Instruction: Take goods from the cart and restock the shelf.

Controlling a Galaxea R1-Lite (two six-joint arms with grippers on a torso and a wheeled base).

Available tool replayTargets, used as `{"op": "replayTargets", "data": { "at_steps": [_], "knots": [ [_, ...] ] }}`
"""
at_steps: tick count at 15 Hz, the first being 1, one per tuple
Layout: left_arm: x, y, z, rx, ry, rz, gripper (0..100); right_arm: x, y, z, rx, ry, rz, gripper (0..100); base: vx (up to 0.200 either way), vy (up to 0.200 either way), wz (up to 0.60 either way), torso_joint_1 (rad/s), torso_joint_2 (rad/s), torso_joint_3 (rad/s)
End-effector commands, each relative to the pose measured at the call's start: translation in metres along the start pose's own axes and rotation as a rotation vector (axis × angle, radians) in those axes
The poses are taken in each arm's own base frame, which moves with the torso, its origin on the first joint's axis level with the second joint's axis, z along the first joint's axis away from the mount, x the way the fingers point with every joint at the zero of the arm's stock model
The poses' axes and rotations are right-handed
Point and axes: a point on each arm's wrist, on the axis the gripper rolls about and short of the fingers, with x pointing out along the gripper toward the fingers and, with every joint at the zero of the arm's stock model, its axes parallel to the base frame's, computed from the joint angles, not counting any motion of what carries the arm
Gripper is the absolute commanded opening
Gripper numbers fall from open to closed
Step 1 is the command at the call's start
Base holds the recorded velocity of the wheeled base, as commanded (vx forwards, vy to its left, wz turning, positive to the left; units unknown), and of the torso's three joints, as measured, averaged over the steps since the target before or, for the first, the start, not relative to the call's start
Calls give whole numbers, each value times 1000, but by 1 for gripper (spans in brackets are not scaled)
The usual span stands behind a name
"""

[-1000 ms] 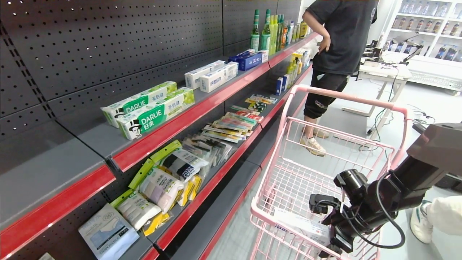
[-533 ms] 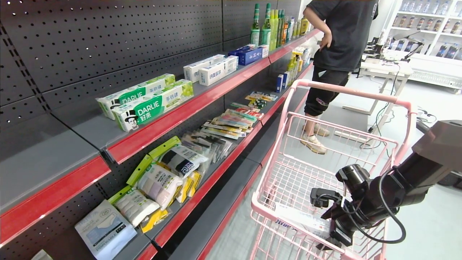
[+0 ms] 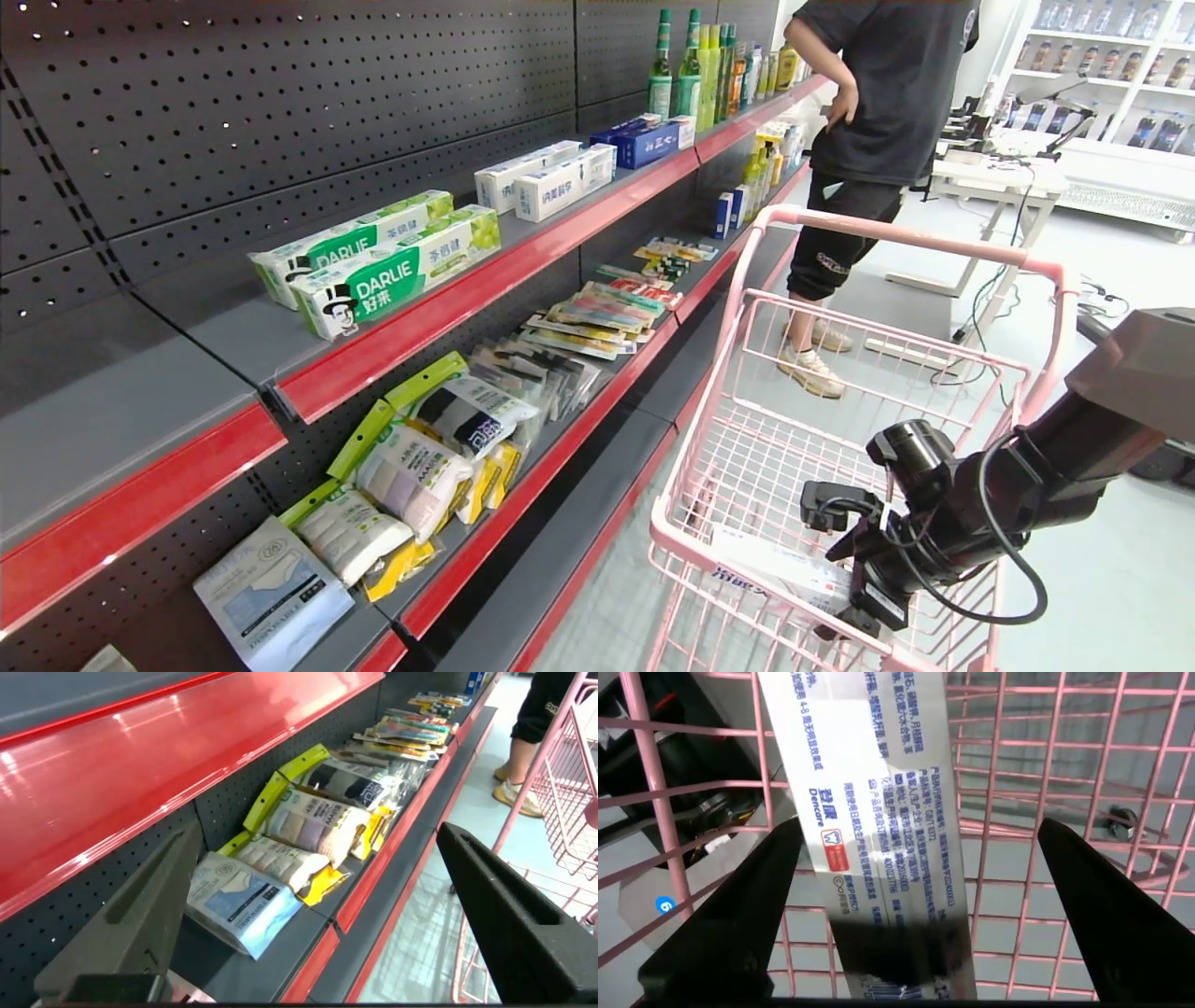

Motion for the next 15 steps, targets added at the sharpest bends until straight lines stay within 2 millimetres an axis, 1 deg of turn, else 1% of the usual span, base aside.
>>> {"op": "replayTargets", "data": {
  "at_steps": [1, 2, 5, 6, 8, 9, 10, 12, 13, 15],
  "knots": [
    [0, 0, 0, 0, 0, 1, 100, 2, 1, 0, -2, 3, 6, 100, 0, 0, 0, 0, 0, 0],
    [0, 0, 0, 0, 0, 1, 100, 4, 1, -1, -1, 6, 14, 0, 0, 0, 0, 0, 0, 0],
    [0, 0, 0, 0, 0, 1, 100, 12, 4, -2, -7, 0, 14, 0, 0, 0, 0, 0, 0, 0],
    [0, 0, 0, 0, 0, 1, 100, 18, 3, -7, 3, -1, 11, 0, 0, 0, 0, 0, 0, 0],
    [0, 0, 0, 0, 0, 1, 100, 19, 0, -11, 32, -2, 5, 0, 0, 0, 0, 0, 0, 0],
    [0, 0, 0, 0, 0, 1, 100, 11, -2, -10, 50, -33, -8, 0, 0, 0, 0, 0, 0, 0],
    [0, 0, 0, 0, 0, 1, 100, -6, -5, -4, 71, -74, -52, 0, 0, 0, 0, 0, 0, 0],
    [0, 0, 0, -1, 0, 1, 100, -30, -9, 2, 157, -125, -118, 0, 0, 0, 0, 0, 0, 0],
    [0, 0, 0, -1, 0, 2, 100, -51, -7, 7, 261, -152, -189, 0, 0, 0, 0, 0, 0, 0],
    [0, 0, 0, -1, 0, 2, 100, -88, 2, 18, 407, -236, -295, 0, 0, 0, 0, 0, 0, 0]
  ]
}}
